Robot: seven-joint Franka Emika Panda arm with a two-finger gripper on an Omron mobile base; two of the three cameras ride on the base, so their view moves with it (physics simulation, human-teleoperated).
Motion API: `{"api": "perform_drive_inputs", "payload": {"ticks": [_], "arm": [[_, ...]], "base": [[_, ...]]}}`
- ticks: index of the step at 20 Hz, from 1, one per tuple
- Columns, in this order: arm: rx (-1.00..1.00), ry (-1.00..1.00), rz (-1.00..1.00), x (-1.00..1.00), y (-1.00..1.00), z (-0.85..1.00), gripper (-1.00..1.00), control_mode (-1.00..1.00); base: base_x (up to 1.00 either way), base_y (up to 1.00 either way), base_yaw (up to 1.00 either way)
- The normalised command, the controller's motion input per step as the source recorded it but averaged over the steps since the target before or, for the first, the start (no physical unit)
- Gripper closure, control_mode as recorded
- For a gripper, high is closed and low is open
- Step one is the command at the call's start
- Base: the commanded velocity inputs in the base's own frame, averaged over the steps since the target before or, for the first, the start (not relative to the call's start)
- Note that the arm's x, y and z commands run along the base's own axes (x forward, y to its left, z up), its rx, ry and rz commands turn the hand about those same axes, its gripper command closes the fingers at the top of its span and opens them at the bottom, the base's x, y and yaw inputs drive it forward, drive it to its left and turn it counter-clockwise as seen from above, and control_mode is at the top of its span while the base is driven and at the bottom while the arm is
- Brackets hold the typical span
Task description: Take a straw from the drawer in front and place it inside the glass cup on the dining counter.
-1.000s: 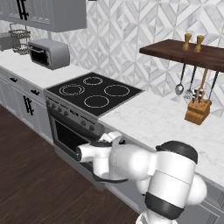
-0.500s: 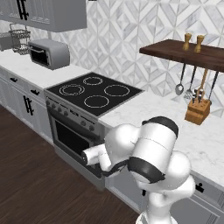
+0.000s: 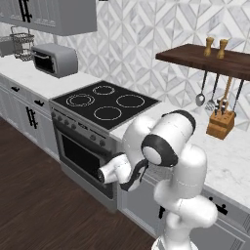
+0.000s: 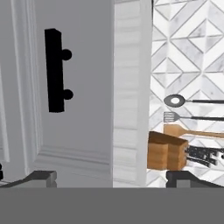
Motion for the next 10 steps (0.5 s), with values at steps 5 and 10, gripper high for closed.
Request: {"api": "perform_drive_inputs", "payload": {"ticks": [5,10], "arm": [[-0.12,0.00,-0.08,0.21,-0.01,-0.38,-1.00,-1.00],[-0.16,0.00,-0.06,0.13,0.00,-0.47,-1.00,-1.00]], "base": [[0.00,0.00,0.00],[0.00,0.00,0.00]]}}
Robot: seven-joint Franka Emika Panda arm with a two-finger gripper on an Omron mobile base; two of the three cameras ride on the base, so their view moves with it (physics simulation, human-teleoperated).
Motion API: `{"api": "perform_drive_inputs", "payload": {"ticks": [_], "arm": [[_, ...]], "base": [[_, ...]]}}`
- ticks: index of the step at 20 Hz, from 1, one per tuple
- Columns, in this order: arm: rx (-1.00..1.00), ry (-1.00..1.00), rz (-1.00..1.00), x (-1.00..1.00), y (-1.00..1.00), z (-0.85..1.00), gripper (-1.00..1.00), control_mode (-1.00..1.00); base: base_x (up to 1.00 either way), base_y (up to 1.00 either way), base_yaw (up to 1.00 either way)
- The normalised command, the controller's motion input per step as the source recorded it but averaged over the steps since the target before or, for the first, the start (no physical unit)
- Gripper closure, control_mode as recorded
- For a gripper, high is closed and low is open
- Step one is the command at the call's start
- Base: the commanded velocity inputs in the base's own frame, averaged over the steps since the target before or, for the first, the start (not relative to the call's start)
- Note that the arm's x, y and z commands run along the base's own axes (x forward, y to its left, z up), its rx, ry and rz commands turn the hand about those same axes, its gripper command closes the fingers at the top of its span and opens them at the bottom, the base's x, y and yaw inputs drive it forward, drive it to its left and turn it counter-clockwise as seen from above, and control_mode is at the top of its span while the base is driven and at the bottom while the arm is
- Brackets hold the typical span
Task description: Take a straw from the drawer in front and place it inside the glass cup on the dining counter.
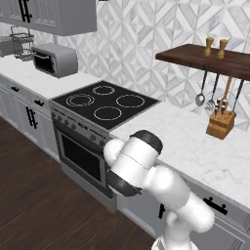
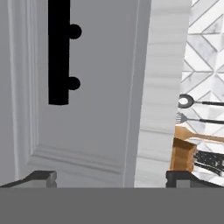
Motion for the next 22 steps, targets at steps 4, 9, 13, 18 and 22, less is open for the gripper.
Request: {"api": "perform_drive_inputs", "payload": {"ticks": [4,9,13,18,22], "arm": [[-0.17,-0.04,-0.03,0.10,0.00,-0.47,-1.00,-1.00],[-0.06,-0.09,0.00,0.00,0.15,-0.33,-1.00,-1.00],[0.01,-0.13,0.01,0.05,0.25,-0.06,-1.00,-1.00],[0.02,-0.16,0.01,0.16,0.13,0.00,-1.00,-1.00],[0.01,-0.12,0.02,0.33,0.15,0.00,-1.00,-1.00]], "base": [[0.00,0.00,0.00],[0.00,0.00,0.00],[0.00,0.00,0.00],[0.00,0.00,0.00],[0.00,0.00,0.00]]}}
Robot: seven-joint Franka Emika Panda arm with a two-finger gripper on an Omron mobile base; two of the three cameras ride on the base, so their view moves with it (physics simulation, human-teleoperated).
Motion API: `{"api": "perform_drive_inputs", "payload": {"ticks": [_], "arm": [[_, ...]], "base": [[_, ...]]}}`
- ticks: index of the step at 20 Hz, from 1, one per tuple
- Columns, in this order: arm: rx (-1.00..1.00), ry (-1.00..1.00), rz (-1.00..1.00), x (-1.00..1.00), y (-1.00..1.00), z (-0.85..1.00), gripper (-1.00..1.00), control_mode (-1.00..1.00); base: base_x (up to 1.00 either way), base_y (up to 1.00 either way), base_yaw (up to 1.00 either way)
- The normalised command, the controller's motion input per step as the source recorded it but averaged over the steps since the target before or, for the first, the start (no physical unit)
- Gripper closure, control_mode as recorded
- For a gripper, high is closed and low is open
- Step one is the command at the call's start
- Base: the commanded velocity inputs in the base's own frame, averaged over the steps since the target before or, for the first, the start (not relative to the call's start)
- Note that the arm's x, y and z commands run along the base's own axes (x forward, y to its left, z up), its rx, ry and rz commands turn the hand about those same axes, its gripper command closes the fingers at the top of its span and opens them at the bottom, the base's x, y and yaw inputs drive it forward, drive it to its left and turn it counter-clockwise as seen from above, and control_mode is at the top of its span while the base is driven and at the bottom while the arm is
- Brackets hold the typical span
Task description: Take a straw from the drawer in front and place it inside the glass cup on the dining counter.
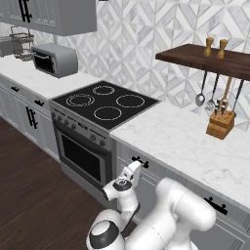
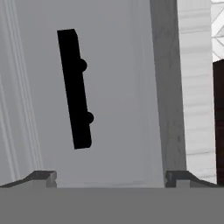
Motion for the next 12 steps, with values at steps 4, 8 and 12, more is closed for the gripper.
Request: {"api": "perform_drive_inputs", "payload": {"ticks": [4,8,12], "arm": [[0.02,-0.08,0.03,0.39,0.10,0.00,-1.00,-1.00],[0.01,-0.01,0.01,0.42,0.02,0.00,-1.00,-1.00],[0.00,0.00,0.00,0.39,0.00,-0.16,-1.00,-1.00]], "base": [[0.00,0.00,0.00],[0.00,0.00,0.00],[0.00,0.00,0.00]]}}
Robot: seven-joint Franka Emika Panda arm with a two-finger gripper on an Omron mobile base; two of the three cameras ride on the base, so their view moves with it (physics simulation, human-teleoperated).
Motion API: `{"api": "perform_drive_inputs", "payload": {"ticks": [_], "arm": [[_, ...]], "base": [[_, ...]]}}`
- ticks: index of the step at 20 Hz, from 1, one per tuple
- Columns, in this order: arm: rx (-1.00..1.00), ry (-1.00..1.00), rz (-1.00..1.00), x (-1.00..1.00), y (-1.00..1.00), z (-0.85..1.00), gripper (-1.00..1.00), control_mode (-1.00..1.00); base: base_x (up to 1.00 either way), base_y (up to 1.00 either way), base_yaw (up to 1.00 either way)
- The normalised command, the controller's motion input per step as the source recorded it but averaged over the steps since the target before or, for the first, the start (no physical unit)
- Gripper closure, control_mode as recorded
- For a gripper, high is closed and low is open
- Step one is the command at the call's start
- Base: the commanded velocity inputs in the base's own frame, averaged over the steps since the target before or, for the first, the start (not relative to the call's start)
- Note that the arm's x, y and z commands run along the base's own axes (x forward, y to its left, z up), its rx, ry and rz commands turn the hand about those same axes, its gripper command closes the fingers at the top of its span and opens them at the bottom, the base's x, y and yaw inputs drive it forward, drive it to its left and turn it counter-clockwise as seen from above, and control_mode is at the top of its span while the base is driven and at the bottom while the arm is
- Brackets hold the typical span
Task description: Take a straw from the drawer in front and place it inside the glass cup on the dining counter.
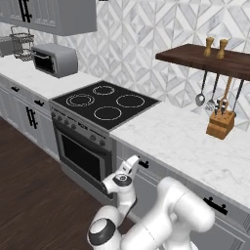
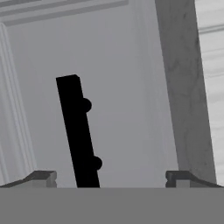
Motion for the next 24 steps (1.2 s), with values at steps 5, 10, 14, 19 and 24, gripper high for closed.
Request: {"api": "perform_drive_inputs", "payload": {"ticks": [5,10,14,19,24], "arm": [[0.00,0.00,0.00,0.41,0.00,-0.35,-1.00,-1.00],[0.00,0.00,0.00,0.29,0.02,-0.51,-1.00,-1.00],[0.00,0.00,0.00,0.28,0.06,-0.52,-1.00,-1.00],[-0.01,-0.04,0.00,0.15,0.00,-0.19,-1.00,-1.00],[-0.06,-0.10,0.00,0.00,-0.05,-0.01,-1.00,-1.00]], "base": [[0.00,0.00,0.00],[0.00,0.00,0.00],[0.00,0.00,0.00],[0.00,0.00,0.00],[0.00,0.00,0.00]]}}
